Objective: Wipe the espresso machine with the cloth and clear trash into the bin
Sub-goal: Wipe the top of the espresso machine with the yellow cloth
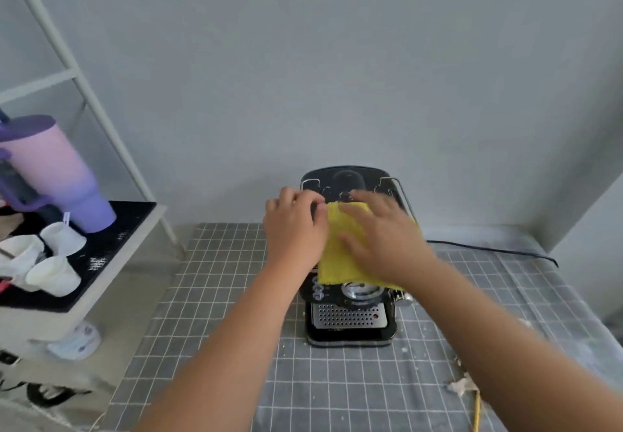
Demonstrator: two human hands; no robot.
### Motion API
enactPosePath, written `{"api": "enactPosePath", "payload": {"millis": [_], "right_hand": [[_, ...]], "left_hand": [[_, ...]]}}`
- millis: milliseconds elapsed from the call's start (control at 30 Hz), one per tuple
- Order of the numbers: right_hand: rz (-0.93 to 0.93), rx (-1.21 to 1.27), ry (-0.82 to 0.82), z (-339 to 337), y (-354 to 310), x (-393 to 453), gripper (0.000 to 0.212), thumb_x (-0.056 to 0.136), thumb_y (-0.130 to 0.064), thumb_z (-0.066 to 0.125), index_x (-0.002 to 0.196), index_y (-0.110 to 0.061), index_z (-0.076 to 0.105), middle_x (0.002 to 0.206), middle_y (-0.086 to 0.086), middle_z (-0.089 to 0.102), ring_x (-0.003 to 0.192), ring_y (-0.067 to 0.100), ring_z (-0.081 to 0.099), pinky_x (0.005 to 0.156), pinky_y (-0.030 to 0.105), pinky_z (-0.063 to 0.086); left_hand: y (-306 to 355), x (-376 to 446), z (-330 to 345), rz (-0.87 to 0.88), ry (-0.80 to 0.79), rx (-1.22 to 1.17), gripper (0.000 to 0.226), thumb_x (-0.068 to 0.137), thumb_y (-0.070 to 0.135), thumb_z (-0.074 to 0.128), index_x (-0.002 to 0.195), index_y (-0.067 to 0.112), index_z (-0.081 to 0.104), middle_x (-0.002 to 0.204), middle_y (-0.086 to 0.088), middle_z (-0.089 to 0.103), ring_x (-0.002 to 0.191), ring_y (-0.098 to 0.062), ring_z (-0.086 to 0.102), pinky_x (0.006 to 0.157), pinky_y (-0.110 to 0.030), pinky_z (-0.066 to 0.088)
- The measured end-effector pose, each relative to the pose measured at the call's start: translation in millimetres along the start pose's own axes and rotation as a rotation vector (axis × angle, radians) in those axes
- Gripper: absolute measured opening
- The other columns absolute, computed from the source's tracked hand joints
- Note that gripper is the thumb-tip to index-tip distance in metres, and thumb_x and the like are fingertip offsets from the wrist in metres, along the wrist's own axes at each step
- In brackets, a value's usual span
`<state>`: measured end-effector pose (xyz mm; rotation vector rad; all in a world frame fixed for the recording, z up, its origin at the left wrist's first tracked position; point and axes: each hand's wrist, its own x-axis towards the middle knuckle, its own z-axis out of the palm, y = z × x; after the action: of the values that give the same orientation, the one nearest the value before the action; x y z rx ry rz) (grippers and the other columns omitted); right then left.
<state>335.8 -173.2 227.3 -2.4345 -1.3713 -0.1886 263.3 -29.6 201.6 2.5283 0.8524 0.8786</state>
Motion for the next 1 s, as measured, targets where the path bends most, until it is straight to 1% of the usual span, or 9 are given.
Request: {"api": "enactPosePath", "payload": {"millis": [100,200,333,467,600,733,833,933,1000], "right_hand": [[-0.015,-0.001,-0.317,14.9,-0.2,-6.7,0.077,0.091,-0.066,0.035,0.154,-0.027,0.012,0.162,-0.004,-0.006,0.149,0.022,-0.008,0.119,0.042,-0.001],[-0.068,0.037,-0.390,15.2,-0.4,-1.2,0.075,0.094,-0.062,0.033,0.154,-0.026,0.007,0.161,-0.010,-0.011,0.147,0.023,-0.018,0.118,0.044,-0.006],[-0.102,0.143,-0.432,15.7,3.7,18.7,0.056,0.101,-0.042,0.033,0.153,-0.026,0.020,0.161,-0.013,0.006,0.148,0.025,-0.013,0.117,0.046,-0.006],[-0.130,0.197,-0.440,19.4,5.8,44.4,0.049,0.101,-0.028,0.039,0.150,-0.026,0.032,0.159,-0.013,0.021,0.149,0.021,-0.002,0.118,0.042,-0.006],[-0.139,0.184,-0.445,21.4,7.2,66.9,0.048,0.100,-0.027,0.042,0.148,-0.026,0.036,0.155,-0.006,0.034,0.149,0.018,0.010,0.118,0.038,0.000],[-0.040,0.155,-0.403,11.5,11.2,84.1,0.047,0.102,-0.027,0.038,0.149,-0.025,0.033,0.158,-0.004,0.026,0.148,0.021,0.011,0.116,0.034,0.007],[0.077,0.217,-0.348,15.6,14.4,86.1,0.048,0.101,-0.027,0.040,0.149,-0.022,0.033,0.158,0.003,0.025,0.148,0.024,0.014,0.118,0.042,0.016],[0.208,0.273,-0.263,18.7,10.8,70.6,0.052,0.099,-0.027,0.042,0.150,-0.021,0.029,0.158,0.012,0.023,0.140,0.034,0.032,0.111,0.042,0.031],[0.169,0.270,-0.258,15.7,2.8,47.7,0.050,0.100,-0.021,0.041,0.149,-0.017,0.032,0.158,0.009,0.025,0.142,0.031,0.029,0.112,0.041,0.027]], "left_hand": [[-7.8,7.5,4.5,-0.121,-0.033,-0.227,0.025,0.097,0.023,0.042,0.115,0.023,0.060,0.123,0.000,0.054,0.115,-0.024,0.047,0.097,-0.031,0.033],[-9.9,18.8,5.1,-0.227,-0.090,-0.399,0.031,0.099,0.019,0.038,0.124,0.019,0.056,0.134,-0.001,0.050,0.126,-0.022,0.044,0.106,-0.034,0.034],[-4.3,29.6,9.4,-0.321,-0.178,-0.472,0.038,0.101,0.018,0.034,0.135,0.019,0.049,0.143,0.000,0.046,0.134,-0.018,0.040,0.112,-0.037,0.031],[-2.9,27.7,14.9,-0.355,-0.174,-0.499,0.042,0.100,0.015,0.030,0.139,0.020,0.045,0.146,-0.001,0.045,0.136,-0.019,0.038,0.113,-0.040,0.030],[-6.0,27.6,17.6,-0.418,-0.155,-0.482,0.044,0.100,0.012,0.031,0.142,0.020,0.043,0.145,-0.004,0.046,0.133,-0.022,0.041,0.110,-0.035,0.032],[-4.3,26.1,16.5,-0.431,-0.174,-0.436,0.044,0.101,0.013,0.029,0.144,0.023,0.039,0.145,-0.007,0.045,0.131,-0.024,0.042,0.102,-0.031,0.034],[-3.5,25.6,16.4,-0.431,-0.188,-0.432,0.045,0.102,0.015,0.028,0.145,0.025,0.036,0.146,-0.009,0.043,0.130,-0.025,0.044,0.098,-0.030,0.036],[-4.3,25.2,16.0,-0.415,-0.183,-0.429,0.046,0.102,0.013,0.027,0.145,0.026,0.036,0.144,-0.010,0.045,0.127,-0.024,0.045,0.092,-0.027,0.036],[-5.3,24.5,16.4,-0.415,-0.173,-0.438,0.046,0.102,0.013,0.027,0.145,0.026,0.037,0.144,-0.009,0.045,0.127,-0.024,0.045,0.090,-0.025,0.034]]}}
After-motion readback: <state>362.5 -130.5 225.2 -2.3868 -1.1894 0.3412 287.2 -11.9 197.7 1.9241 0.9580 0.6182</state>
